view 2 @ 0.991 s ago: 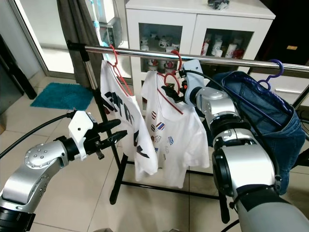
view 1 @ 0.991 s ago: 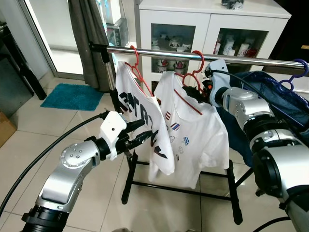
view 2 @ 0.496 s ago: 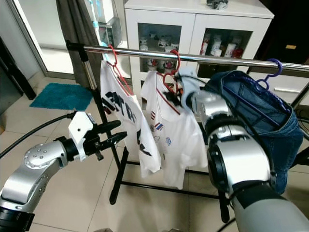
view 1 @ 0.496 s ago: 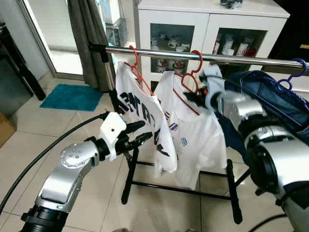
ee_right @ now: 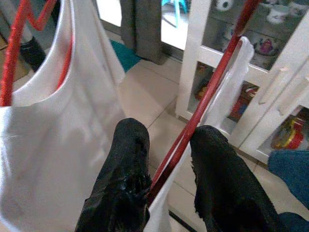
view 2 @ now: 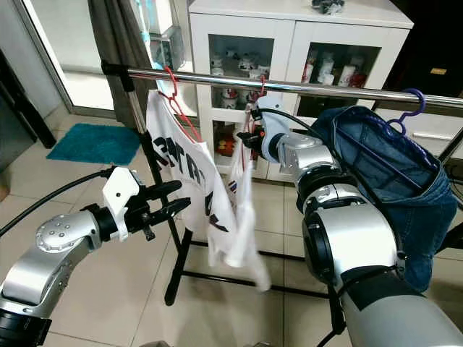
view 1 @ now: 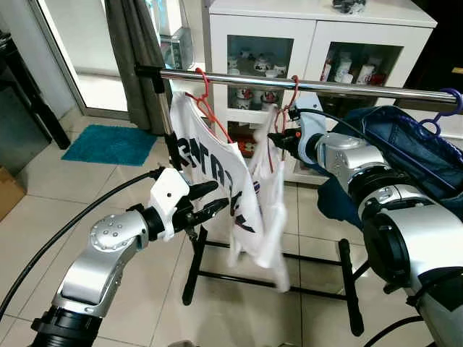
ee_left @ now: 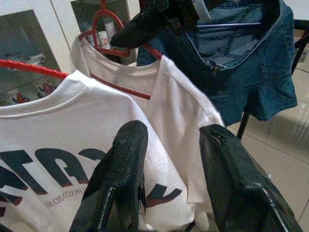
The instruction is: Hang hanger
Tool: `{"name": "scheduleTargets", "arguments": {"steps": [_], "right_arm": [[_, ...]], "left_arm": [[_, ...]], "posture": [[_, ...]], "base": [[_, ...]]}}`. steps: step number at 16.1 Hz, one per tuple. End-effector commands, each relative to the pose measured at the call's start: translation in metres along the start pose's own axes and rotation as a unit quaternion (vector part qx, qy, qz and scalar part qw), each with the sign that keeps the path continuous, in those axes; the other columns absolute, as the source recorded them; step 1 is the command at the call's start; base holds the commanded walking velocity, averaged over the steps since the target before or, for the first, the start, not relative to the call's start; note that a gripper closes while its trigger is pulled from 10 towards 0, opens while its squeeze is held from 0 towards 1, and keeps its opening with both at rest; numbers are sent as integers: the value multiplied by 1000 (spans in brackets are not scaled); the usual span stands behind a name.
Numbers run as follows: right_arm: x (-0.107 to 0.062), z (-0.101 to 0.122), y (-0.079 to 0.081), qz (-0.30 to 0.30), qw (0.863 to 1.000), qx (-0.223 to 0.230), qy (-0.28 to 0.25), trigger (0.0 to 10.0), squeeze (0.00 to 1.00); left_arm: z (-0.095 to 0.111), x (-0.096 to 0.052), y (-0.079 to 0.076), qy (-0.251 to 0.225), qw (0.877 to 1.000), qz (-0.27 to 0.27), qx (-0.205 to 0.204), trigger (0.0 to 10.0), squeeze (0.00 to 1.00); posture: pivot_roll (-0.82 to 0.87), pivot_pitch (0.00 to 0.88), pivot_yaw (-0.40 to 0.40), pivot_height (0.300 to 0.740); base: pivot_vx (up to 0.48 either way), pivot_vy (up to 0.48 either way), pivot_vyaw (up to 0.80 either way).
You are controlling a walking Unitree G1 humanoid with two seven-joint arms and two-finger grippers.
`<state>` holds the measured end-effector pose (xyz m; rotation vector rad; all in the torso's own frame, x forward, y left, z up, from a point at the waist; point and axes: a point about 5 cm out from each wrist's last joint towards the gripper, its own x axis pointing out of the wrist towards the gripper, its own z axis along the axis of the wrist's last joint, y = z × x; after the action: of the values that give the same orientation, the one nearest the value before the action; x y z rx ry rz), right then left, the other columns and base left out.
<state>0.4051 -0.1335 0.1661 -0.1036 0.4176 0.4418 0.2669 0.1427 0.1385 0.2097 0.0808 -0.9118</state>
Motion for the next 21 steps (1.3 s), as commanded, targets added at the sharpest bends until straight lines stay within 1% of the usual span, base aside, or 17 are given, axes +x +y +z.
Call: {"name": "scheduleTargets", "arguments": {"steps": [1,4,10,12,13,14,17,19,20,21], "right_arm": [[0,4,-1,-16,1000,-2,4,0,0],[-1,2,-3,-30,999,-6,9,0,0],[-1,2,-5,-36,999,-14,7,0,0],[-1,2,-4,-24,1000,-10,-11,0,0],[-1,2,-3,-10,1000,7,-27,0,0],[-1,1,-2,1,999,16,-43,0,0],[-4,-1,-8,0,997,27,-72,0,0],[-6,1,-11,2,995,32,-90,0,0],[-10,9,-16,1,992,41,-122,0,0],[-13,13,-19,-2,990,44,-137,0,0]], "left_arm": [[2,1,3,5,1000,-1,10,10000,0],[1,1,2,7,1000,-1,11,10000,0],[0,1,1,8,1000,-1,14,10000,0],[5,4,0,-8,1000,0,7,10000,0],[8,7,0,-19,1000,5,2,10000,0],[8,9,-1,-19,1000,9,2,10000,0],[5,10,-6,-16,1000,7,-1,10000,0],[4,12,-6,-12,1000,8,1,10000,0],[5,15,-4,-11,1000,13,3,10000,0],[4,15,-5,-10,1000,13,3,10000,0]], "posture": [[-26,0,1,740],[-27,0,-1,740],[-28,0,1,740],[-23,0,-7,740],[-20,0,-12,740],[-22,0,-12,740],[-34,0,1,740],[-40,0,9,740],[-49,0,19,740],[-53,0,23,740]], "base": [[0,0,0],[0,0,0],[0,0,0],[0,0,0],[0,0,0],[0,0,0],[0,0,0],[0,0,0],[0,0,0],[0,0,0]]}}
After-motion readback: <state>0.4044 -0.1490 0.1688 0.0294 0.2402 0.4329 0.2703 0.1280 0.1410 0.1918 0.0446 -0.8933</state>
